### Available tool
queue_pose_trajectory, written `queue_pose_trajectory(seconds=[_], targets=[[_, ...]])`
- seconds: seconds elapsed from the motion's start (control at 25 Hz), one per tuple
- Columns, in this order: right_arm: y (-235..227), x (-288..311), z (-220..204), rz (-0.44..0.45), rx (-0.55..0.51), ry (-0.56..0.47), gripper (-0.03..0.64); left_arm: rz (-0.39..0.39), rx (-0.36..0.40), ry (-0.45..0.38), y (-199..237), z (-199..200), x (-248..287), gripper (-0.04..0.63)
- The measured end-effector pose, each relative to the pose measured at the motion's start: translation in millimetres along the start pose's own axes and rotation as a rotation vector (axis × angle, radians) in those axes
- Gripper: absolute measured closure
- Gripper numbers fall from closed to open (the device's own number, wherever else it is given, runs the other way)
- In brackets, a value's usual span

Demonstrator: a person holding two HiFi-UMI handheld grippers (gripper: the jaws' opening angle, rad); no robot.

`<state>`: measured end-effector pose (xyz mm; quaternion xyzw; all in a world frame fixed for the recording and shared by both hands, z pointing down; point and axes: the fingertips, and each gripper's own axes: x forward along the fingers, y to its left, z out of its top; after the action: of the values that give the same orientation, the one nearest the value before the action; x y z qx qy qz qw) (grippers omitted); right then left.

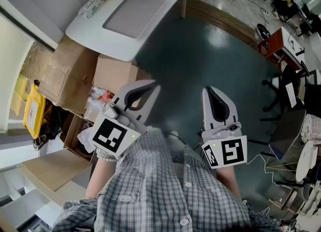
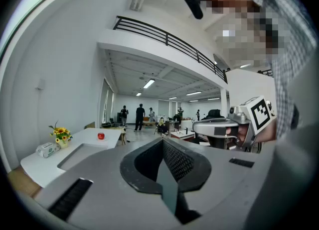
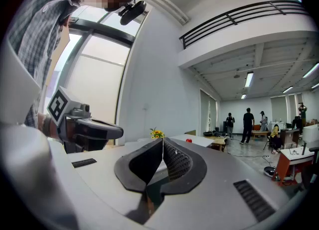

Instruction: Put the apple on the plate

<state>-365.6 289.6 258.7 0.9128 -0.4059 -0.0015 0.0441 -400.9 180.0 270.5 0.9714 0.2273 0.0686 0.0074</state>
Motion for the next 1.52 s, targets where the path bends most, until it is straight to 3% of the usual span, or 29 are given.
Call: queue_pose_trajectory(seconds=[0.68,0.8,1.16,1.52], targets=[[16,-2,17,-0.04,0.059,-0.098,0.592,-0.068,0.018,-0.021,17,1,-4,0.586],[22,-2,24,-0.061,0.028,-0.122,0.592,-0.082,0.022,-0.028,25,2,-8,0.586],[36,-9,25,-0.147,-0.071,-0.098,0.592,-0.114,0.061,-0.052,33,6,-18,0.586],[9,-4,1,-0.183,0.003,-0.047,0.592,-0.103,0.045,-0.041,37,3,-8,0.586]])
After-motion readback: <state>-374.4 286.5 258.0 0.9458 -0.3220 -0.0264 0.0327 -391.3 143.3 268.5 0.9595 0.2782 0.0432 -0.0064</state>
